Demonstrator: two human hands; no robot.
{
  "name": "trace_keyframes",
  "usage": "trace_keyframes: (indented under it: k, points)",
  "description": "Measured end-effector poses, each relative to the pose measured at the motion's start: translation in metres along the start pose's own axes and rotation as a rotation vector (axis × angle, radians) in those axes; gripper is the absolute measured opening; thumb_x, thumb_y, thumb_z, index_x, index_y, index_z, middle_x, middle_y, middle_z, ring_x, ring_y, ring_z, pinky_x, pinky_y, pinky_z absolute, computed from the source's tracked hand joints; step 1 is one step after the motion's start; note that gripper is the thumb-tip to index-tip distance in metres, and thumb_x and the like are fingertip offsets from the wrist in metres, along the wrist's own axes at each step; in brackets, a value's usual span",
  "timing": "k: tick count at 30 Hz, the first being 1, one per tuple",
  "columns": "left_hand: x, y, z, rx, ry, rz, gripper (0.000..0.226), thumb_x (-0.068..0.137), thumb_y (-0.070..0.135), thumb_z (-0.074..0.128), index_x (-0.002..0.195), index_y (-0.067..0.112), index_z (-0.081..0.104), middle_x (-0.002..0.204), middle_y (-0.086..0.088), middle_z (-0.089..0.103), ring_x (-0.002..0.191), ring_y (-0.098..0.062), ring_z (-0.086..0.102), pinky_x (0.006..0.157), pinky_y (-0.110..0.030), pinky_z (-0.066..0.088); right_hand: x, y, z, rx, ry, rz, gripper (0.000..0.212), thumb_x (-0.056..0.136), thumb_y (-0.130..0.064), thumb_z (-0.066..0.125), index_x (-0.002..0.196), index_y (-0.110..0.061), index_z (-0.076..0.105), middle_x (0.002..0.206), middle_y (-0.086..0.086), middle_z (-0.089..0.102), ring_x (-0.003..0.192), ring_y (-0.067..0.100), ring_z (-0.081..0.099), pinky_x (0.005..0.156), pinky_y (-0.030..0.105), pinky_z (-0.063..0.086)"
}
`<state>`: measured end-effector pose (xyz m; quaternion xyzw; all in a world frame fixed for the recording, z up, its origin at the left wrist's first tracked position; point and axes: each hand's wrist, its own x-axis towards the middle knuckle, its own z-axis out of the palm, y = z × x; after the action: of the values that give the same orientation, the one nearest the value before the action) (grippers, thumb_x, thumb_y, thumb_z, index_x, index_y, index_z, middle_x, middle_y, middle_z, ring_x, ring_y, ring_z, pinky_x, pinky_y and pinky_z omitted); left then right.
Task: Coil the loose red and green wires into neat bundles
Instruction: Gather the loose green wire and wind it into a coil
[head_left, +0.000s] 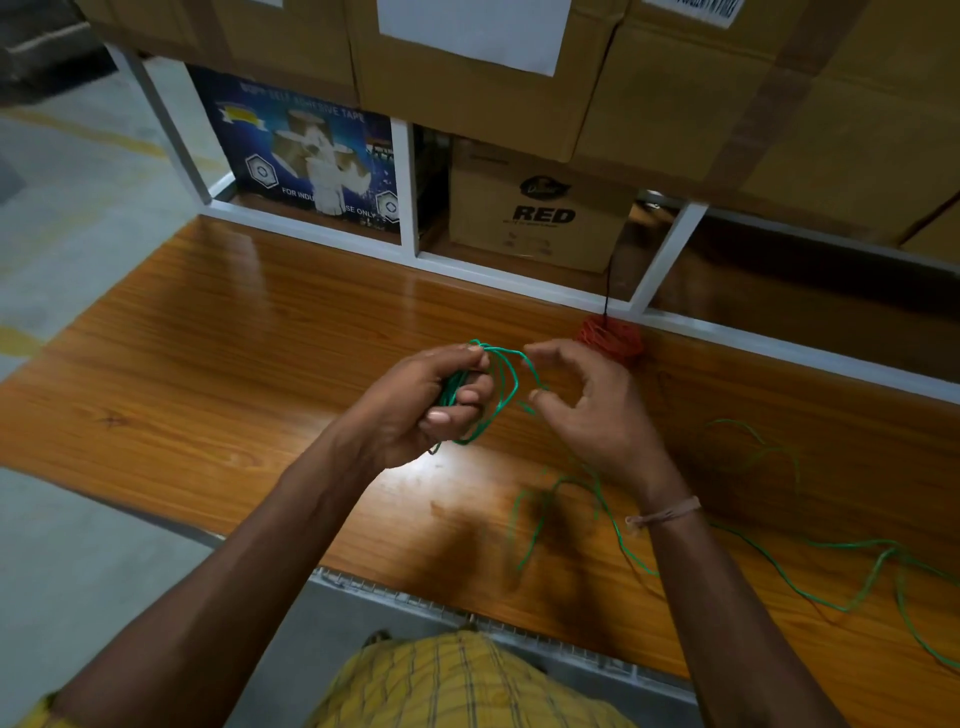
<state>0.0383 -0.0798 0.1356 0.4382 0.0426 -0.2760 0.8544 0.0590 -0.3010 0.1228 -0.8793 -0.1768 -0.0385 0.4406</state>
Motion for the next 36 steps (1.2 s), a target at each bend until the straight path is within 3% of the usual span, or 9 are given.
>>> trace_keyframes:
  k: [3, 10, 14, 17, 19, 23, 29, 32, 36]
  points:
    - [-0.001, 0.005, -0.004, -0.212, -0.172, -0.050, 0.020, 0.112, 0.022, 0.038, 0.101, 0.010, 0.050, 0.070, -0.002, 0.045, 0.032, -0.004, 0.032, 0.030, -0.016, 0.020, 0.001, 0.016, 0.017, 0.194, -0.169, 0.144, 0.009, 0.102, -0.016, 0.067, 0.100, -0.015, 0.075, 0.092, -0.002, 0.080, 0.092, 0.005, 0.074, 0.088, 0.030, 0.057]
    - [-0.008, 0.012, 0.000, -0.424, -0.435, 0.000, 0.032, 0.113, 0.027, 0.037, 0.127, 0.002, 0.052, 0.092, -0.008, 0.063, 0.042, -0.004, 0.034, 0.037, -0.013, 0.032, -0.009, 0.028, 0.052, 0.703, -0.292, 0.558, 0.048, 0.114, -0.043, 0.039, 0.091, -0.006, 0.060, 0.045, 0.000, 0.031, 0.031, 0.015, 0.040, 0.053, 0.036, 0.058]
    - [0.002, 0.005, 0.009, -0.373, -0.297, 0.171, 0.039, 0.114, 0.024, 0.038, 0.142, 0.002, 0.052, 0.128, -0.016, 0.070, 0.055, -0.006, 0.054, 0.044, -0.014, 0.034, -0.015, 0.016, 0.078, 0.158, -0.334, 0.451, 0.027, 0.102, -0.043, 0.056, 0.086, -0.022, 0.053, 0.063, -0.003, 0.053, 0.041, 0.007, 0.050, 0.055, 0.031, 0.038]
    - [0.012, 0.002, 0.014, -0.315, -0.091, 0.286, 0.033, 0.115, 0.023, 0.036, 0.143, 0.011, 0.048, 0.152, -0.020, 0.058, 0.069, -0.014, 0.066, 0.049, -0.018, 0.044, -0.020, -0.004, 0.080, -0.130, -0.393, 0.319, 0.018, 0.102, -0.031, 0.062, 0.109, -0.015, 0.056, 0.097, 0.005, 0.065, 0.087, 0.023, 0.066, 0.073, 0.033, 0.042]
    - [0.018, 0.003, 0.012, -0.138, 0.074, 0.398, 0.031, 0.117, 0.023, 0.031, 0.145, 0.017, 0.043, 0.157, -0.013, 0.055, 0.081, -0.021, 0.076, 0.057, -0.021, 0.051, -0.026, -0.020, 0.072, -0.276, -0.547, 0.233, 0.024, 0.099, -0.031, 0.065, 0.117, -0.016, 0.057, 0.105, 0.009, 0.069, 0.103, 0.032, 0.067, 0.076, 0.033, 0.042]
    - [0.025, 0.007, -0.008, 0.491, 0.315, 0.556, 0.036, 0.118, 0.018, 0.033, 0.153, 0.015, 0.032, 0.161, -0.004, 0.041, 0.096, -0.027, 0.080, 0.078, -0.033, 0.065, -0.041, -0.041, 0.045, 0.016, -0.779, 0.282, 0.007, 0.100, -0.018, 0.063, 0.105, -0.014, 0.060, 0.071, 0.001, 0.060, 0.059, 0.017, 0.060, 0.048, 0.035, 0.053]
    - [0.018, -0.013, -0.043, 1.399, 0.319, 0.441, 0.050, 0.115, 0.045, 0.032, 0.158, 0.020, 0.034, 0.152, -0.011, 0.053, 0.115, -0.029, 0.074, 0.099, -0.047, 0.057, -0.016, -0.048, -0.018, 0.212, -0.729, 0.182, 0.009, 0.105, -0.017, 0.065, 0.108, -0.009, 0.066, 0.067, 0.004, 0.052, 0.052, 0.013, 0.050, 0.040, 0.026, 0.047]
    - [0.006, -0.020, -0.036, 1.230, 0.136, 0.303, 0.030, 0.116, 0.044, 0.033, 0.133, 0.024, 0.048, 0.118, -0.004, 0.073, 0.073, -0.027, 0.078, 0.064, -0.035, 0.055, 0.004, -0.041, -0.041, 0.283, -0.564, 0.161, 0.016, 0.104, -0.018, 0.065, 0.102, -0.002, 0.067, 0.063, 0.001, 0.050, 0.046, 0.011, 0.043, 0.039, 0.020, 0.038]
    - [-0.007, -0.023, -0.020, 0.789, -0.064, 0.125, 0.044, 0.117, 0.044, 0.026, 0.132, 0.012, 0.052, 0.127, -0.014, 0.072, 0.047, -0.022, 0.047, 0.049, -0.026, 0.030, 0.019, -0.016, -0.049, 0.436, -0.313, 0.169, 0.022, 0.099, -0.028, 0.067, 0.098, -0.006, 0.069, 0.075, 0.012, 0.047, 0.056, 0.017, 0.039, 0.048, 0.027, 0.034]
